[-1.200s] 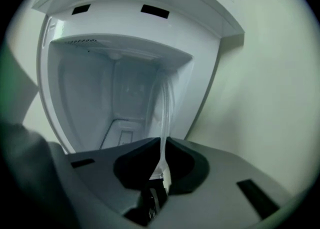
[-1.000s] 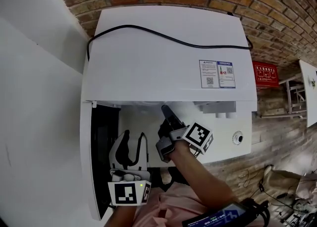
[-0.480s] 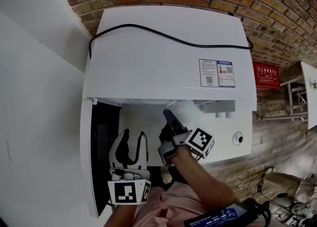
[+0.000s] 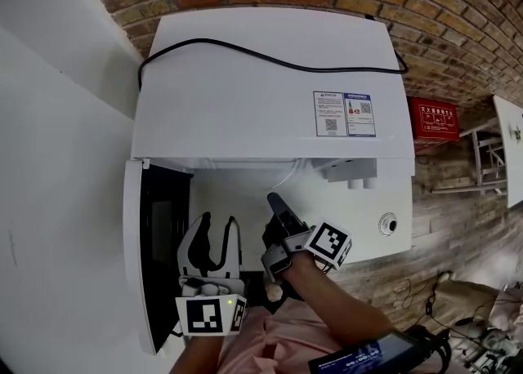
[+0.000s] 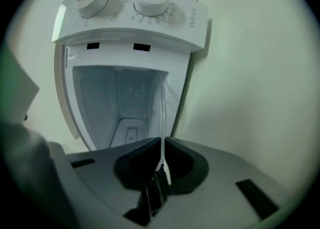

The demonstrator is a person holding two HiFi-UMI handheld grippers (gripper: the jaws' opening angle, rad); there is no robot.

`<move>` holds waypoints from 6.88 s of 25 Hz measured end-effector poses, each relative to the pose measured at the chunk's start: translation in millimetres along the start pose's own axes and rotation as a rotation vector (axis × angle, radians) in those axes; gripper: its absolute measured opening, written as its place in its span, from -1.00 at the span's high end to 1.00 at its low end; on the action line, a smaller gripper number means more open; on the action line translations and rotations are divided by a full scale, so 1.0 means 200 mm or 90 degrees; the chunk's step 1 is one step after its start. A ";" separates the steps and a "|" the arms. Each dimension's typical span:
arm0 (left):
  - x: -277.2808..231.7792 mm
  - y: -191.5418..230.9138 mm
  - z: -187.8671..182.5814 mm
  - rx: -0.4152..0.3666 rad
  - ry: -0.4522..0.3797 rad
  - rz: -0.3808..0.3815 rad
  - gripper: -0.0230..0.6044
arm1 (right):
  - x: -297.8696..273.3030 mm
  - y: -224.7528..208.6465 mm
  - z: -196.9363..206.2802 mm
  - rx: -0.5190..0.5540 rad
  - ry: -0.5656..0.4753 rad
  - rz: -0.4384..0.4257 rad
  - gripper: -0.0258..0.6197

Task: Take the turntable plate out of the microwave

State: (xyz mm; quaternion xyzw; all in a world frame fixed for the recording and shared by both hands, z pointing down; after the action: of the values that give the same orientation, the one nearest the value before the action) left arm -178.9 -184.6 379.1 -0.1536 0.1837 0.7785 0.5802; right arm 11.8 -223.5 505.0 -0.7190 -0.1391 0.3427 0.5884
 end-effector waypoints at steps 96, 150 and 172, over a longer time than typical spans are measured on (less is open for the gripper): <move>0.28 -0.23 0.13 0.017 -0.014 -0.102 0.40 | 0.11 -0.12 -0.01 0.174 0.212 -0.175 0.83; 0.19 -0.13 0.29 0.056 0.005 -0.136 0.41 | 0.25 -0.29 0.08 0.048 0.252 -0.036 0.83; 0.16 -0.15 0.28 0.049 0.007 -0.133 0.41 | 0.24 -0.30 0.08 0.045 0.253 -0.052 0.83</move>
State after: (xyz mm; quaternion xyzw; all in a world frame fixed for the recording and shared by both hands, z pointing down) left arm -160.4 -123.2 409.9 -0.1535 0.1996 0.7053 0.6626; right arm 49.3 -166.5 543.5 -0.7451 -0.0371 0.1749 0.6425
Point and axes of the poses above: the fingertips, and each gripper's own axes: x backward along the fingers, y to its left, z out of its underside, the point moved 10 cm from there along x, backward along the fingers, and after that the axes turned 15 degrees about y, right-handed, at the moved point
